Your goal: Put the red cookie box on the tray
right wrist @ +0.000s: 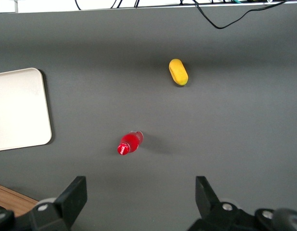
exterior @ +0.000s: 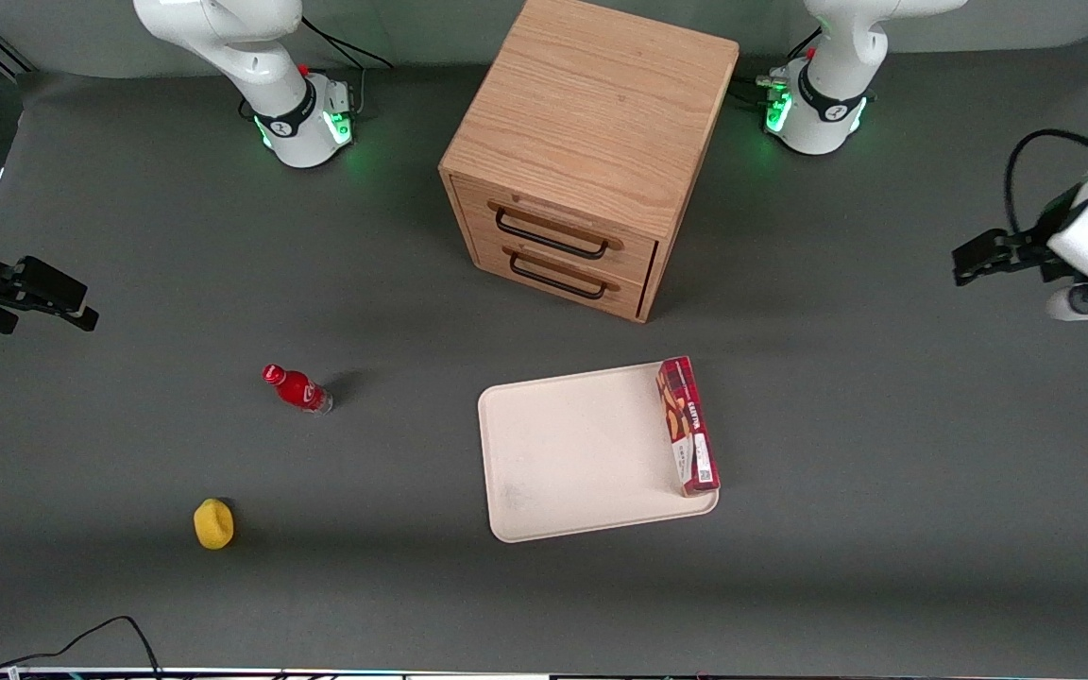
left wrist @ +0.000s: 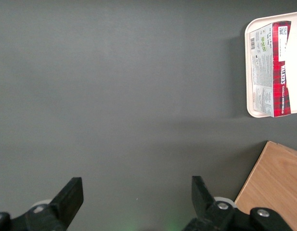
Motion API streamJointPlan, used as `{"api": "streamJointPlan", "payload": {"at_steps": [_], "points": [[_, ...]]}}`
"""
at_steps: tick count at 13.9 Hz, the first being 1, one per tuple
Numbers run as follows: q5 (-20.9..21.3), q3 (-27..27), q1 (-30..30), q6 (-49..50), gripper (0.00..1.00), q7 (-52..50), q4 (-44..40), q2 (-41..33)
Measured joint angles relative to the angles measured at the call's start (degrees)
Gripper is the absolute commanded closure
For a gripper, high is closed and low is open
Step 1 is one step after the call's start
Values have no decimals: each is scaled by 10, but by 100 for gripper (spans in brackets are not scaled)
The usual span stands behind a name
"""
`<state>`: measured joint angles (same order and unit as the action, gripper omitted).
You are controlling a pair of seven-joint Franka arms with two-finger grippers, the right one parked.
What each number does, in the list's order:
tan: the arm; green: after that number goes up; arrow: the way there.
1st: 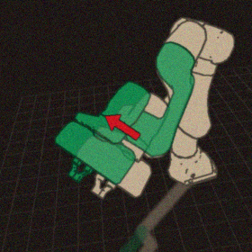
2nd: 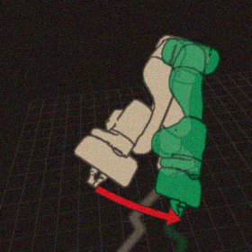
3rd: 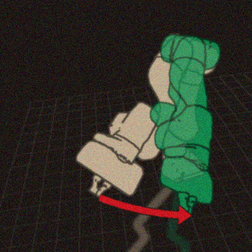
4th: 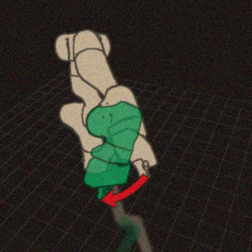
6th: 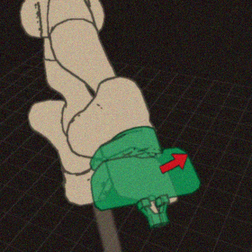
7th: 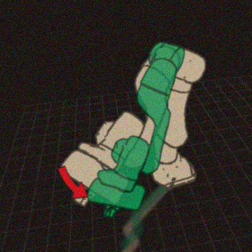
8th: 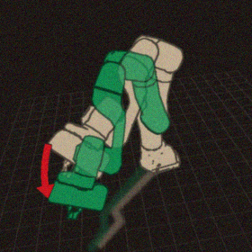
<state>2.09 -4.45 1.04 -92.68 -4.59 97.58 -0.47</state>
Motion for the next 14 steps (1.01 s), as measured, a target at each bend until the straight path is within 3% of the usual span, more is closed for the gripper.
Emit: {"api": "streamJointPlan", "payload": {"at_steps": [4,14], "points": [[-6,2,-1,-16,0,-29,24,-12],[-11,4,0,7,0,-57,-29,19]]}}
